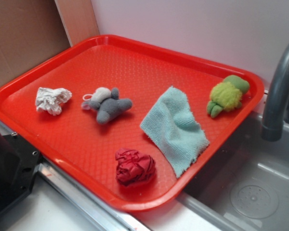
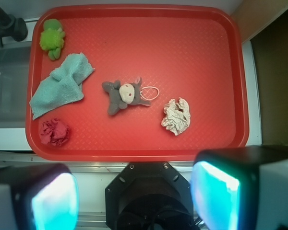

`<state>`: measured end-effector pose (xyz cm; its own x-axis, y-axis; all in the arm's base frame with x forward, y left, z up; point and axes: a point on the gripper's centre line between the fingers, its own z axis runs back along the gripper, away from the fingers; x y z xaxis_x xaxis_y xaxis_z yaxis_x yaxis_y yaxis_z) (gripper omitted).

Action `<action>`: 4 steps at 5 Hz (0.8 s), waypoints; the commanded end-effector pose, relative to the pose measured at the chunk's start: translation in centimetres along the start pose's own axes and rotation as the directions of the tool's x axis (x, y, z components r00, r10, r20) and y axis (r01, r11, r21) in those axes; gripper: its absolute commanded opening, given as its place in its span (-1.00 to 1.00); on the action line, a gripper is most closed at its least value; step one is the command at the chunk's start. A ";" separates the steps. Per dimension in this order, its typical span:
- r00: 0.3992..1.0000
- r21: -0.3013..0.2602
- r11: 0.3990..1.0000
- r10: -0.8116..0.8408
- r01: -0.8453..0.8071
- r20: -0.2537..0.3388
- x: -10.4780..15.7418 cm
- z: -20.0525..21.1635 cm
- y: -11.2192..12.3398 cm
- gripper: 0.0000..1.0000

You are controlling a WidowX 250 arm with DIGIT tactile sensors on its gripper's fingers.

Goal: Grab the red paper.

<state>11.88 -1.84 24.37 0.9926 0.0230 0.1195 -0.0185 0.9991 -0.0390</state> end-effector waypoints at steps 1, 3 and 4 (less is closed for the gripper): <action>1.000 0.000 1.000 0.000 0.000 0.000 0.0 0.0 0.0 1.00; 0.904 -0.152 0.900 0.375 -0.408 -0.206 0.0 -7.3 -8.2 1.00; 0.904 -0.152 0.900 0.375 -0.408 -0.206 0.0 -7.3 -8.2 1.00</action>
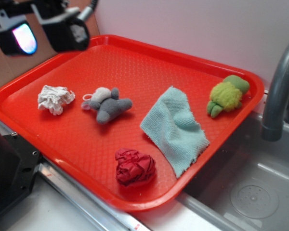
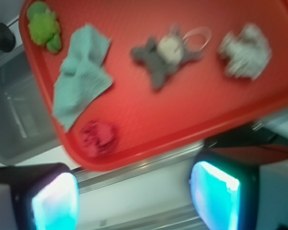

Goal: Grab the red paper.

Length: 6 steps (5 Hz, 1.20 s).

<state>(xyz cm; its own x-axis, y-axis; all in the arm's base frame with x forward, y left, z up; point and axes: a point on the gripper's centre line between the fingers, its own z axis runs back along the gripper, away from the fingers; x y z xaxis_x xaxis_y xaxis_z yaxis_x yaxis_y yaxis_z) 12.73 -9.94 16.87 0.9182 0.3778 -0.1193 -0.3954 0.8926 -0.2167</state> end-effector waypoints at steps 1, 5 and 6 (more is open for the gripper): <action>1.000 -0.019 1.000 0.008 -0.008 0.011 -0.1 0.5 -0.5 1.00; 0.981 0.020 0.982 -0.188 0.187 0.054 0.9 -10.2 -3.3 1.00; 0.976 0.108 0.973 -0.210 0.202 0.067 1.3 -12.5 -3.7 1.00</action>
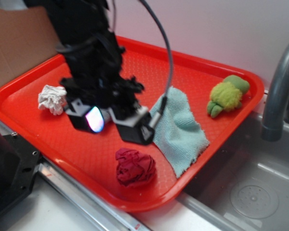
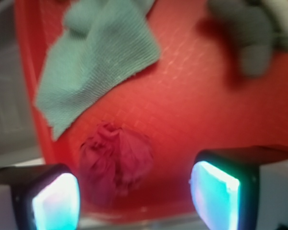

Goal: Grab the red paper.

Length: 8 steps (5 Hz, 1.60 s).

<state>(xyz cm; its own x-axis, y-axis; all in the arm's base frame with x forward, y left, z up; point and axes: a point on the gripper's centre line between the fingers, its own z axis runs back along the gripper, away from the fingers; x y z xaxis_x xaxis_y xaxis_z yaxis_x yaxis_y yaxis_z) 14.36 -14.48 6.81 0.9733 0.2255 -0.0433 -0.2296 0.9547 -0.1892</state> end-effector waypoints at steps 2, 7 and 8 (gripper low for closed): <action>0.991 -0.014 1.000 -0.027 0.025 -0.129 0.6 -3.3 -3.0 0.93; 0.939 -0.127 0.974 -0.137 0.185 0.314 3.3 12.8 4.8 -1.00; 0.950 -0.150 0.988 0.003 0.046 0.312 4.8 16.6 8.8 -1.00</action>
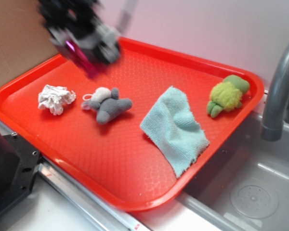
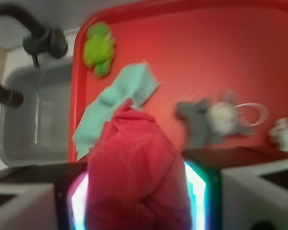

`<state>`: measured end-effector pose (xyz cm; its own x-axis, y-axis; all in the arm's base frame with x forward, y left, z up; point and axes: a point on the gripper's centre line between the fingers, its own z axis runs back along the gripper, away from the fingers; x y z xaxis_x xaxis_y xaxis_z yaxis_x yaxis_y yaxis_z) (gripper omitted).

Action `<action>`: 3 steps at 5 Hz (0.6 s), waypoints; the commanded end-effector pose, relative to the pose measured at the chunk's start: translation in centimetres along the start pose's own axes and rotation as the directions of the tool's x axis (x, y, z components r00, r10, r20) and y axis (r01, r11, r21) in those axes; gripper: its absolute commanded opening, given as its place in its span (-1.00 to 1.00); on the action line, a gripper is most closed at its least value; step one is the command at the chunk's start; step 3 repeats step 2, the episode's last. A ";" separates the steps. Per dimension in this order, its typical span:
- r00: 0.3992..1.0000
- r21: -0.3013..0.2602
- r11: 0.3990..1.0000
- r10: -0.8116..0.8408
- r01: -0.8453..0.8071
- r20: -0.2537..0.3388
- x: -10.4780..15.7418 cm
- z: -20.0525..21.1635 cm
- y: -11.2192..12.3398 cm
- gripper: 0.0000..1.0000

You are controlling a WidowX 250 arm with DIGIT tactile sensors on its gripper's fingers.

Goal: Grab the red paper.

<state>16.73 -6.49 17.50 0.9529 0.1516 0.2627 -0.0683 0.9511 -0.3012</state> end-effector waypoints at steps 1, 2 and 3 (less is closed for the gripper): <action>0.983 0.023 0.983 0.182 -0.183 0.013 4.1 5.2 4.8 -1.00; 0.981 0.042 0.982 0.188 -0.186 -0.048 5.0 4.2 4.3 -1.00; 0.981 0.042 0.982 0.188 -0.186 -0.048 5.0 4.2 4.3 -1.00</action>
